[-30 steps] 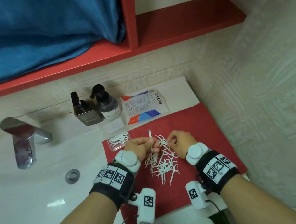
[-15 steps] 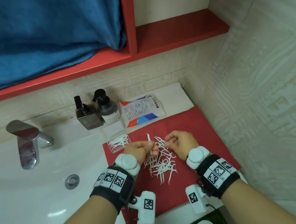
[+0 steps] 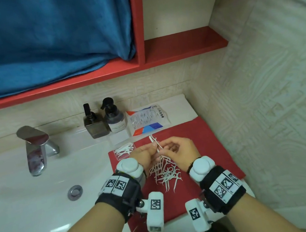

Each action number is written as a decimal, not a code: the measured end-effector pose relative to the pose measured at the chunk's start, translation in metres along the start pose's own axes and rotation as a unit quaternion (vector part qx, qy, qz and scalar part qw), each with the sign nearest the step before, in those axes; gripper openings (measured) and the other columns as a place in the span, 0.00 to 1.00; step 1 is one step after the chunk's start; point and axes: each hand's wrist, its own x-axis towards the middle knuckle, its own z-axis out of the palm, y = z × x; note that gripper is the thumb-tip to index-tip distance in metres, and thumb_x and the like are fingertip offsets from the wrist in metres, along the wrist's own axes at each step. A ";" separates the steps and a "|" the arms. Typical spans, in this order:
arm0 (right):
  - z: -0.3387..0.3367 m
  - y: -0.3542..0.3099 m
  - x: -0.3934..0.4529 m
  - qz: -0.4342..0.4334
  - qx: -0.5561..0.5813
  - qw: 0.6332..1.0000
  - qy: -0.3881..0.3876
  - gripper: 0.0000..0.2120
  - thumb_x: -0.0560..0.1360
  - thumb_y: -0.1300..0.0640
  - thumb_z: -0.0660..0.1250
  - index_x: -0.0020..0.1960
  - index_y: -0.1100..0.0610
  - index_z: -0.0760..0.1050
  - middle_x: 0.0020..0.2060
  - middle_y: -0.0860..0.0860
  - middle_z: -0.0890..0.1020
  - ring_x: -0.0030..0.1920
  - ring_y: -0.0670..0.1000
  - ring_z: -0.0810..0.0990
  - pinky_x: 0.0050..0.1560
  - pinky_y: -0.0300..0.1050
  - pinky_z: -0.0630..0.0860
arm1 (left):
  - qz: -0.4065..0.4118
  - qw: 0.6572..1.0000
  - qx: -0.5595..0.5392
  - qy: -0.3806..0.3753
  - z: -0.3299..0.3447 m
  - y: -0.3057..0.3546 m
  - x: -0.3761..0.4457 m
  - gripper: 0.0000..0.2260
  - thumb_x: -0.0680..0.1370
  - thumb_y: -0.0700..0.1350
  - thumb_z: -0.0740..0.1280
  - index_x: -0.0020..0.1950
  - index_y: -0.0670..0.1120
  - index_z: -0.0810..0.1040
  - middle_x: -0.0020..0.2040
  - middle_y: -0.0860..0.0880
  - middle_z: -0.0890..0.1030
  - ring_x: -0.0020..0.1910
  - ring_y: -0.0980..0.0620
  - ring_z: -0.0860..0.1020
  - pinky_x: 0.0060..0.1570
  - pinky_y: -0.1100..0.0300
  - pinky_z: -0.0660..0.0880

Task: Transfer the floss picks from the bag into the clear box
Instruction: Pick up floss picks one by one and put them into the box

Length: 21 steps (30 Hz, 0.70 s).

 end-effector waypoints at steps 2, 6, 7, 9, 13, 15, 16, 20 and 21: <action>0.000 0.001 -0.002 -0.001 -0.002 1.000 0.003 0.08 0.69 0.58 0.77 0.48 0.51 0.84 0.37 0.49 0.84 0.38 0.48 0.80 0.40 0.36 0.76 | -0.006 1.000 -0.008 -0.013 0.001 -0.001 0.000 0.03 0.77 0.42 0.68 0.47 0.44 0.81 0.39 0.45 0.85 0.34 0.54 0.83 0.33 0.65 0.79; -0.006 0.001 -0.007 0.004 -0.015 1.000 0.024 0.06 0.69 0.57 0.77 0.45 0.51 0.84 0.36 0.48 0.84 0.37 0.48 0.80 0.39 0.33 0.75 | -0.028 0.998 -0.021 -0.048 0.004 -0.004 -0.003 0.05 0.77 0.44 0.68 0.48 0.45 0.83 0.41 0.45 0.86 0.35 0.54 0.83 0.36 0.63 0.80; -0.006 0.001 -0.008 0.005 -0.018 0.999 0.026 0.06 0.69 0.56 0.77 0.45 0.51 0.84 0.36 0.48 0.84 0.37 0.46 0.80 0.39 0.33 0.74 | -0.026 0.998 -0.018 -0.053 0.003 -0.005 -0.003 0.06 0.77 0.44 0.68 0.49 0.45 0.83 0.42 0.45 0.86 0.37 0.54 0.84 0.38 0.63 0.81; -0.005 0.000 -0.011 0.008 -0.022 0.999 0.030 0.05 0.69 0.55 0.77 0.44 0.52 0.84 0.35 0.47 0.84 0.35 0.43 0.79 0.39 0.32 0.74 | -0.011 0.998 -0.010 -0.057 0.002 -0.007 -0.005 0.07 0.76 0.45 0.68 0.51 0.45 0.83 0.44 0.44 0.86 0.40 0.52 0.84 0.40 0.61 0.81; -0.006 -0.006 -0.015 0.001 -0.031 0.999 0.028 0.04 0.70 0.55 0.77 0.43 0.52 0.84 0.34 0.46 0.84 0.35 0.41 0.80 0.39 0.32 0.75 | 0.014 0.998 -0.004 -0.066 0.000 -0.007 -0.010 0.09 0.76 0.45 0.69 0.53 0.43 0.83 0.47 0.43 0.85 0.45 0.49 0.83 0.42 0.61 0.81; -0.005 -0.011 -0.019 -0.011 -0.025 0.999 0.025 0.04 0.70 0.56 0.77 0.44 0.53 0.84 0.35 0.45 0.85 0.36 0.39 0.82 0.40 0.31 0.75 | 0.026 0.997 -0.001 -0.074 -0.001 -0.005 -0.016 0.10 0.76 0.45 0.69 0.54 0.42 0.82 0.48 0.42 0.85 0.44 0.49 0.84 0.41 0.61 0.80; -0.006 -0.014 -0.022 -0.015 -0.022 0.999 0.023 0.04 0.70 0.57 0.77 0.44 0.53 0.84 0.36 0.45 0.85 0.37 0.39 0.82 0.41 0.31 0.76 | 0.032 0.996 0.000 -0.080 -0.001 -0.003 -0.019 0.09 0.76 0.44 0.68 0.54 0.42 0.82 0.48 0.43 0.85 0.44 0.50 0.84 0.41 0.62 0.80; -0.011 -0.021 -0.026 -0.032 -0.037 0.998 0.031 0.05 0.69 0.57 0.78 0.44 0.53 0.85 0.38 0.45 0.86 0.39 0.41 0.84 0.43 0.32 0.78 | 0.052 0.994 0.005 -0.100 0.003 0.002 -0.027 0.06 0.77 0.43 0.67 0.50 0.44 0.83 0.46 0.43 0.85 0.41 0.51 0.84 0.39 0.62 0.80; -0.012 -0.023 -0.028 -0.042 -0.054 0.997 0.037 0.05 0.68 0.56 0.78 0.44 0.52 0.85 0.38 0.45 0.86 0.39 0.41 0.83 0.42 0.32 0.78 | 0.060 0.993 0.009 -0.097 0.003 0.002 -0.030 0.06 0.77 0.42 0.68 0.49 0.44 0.83 0.45 0.43 0.85 0.41 0.51 0.84 0.39 0.62 0.80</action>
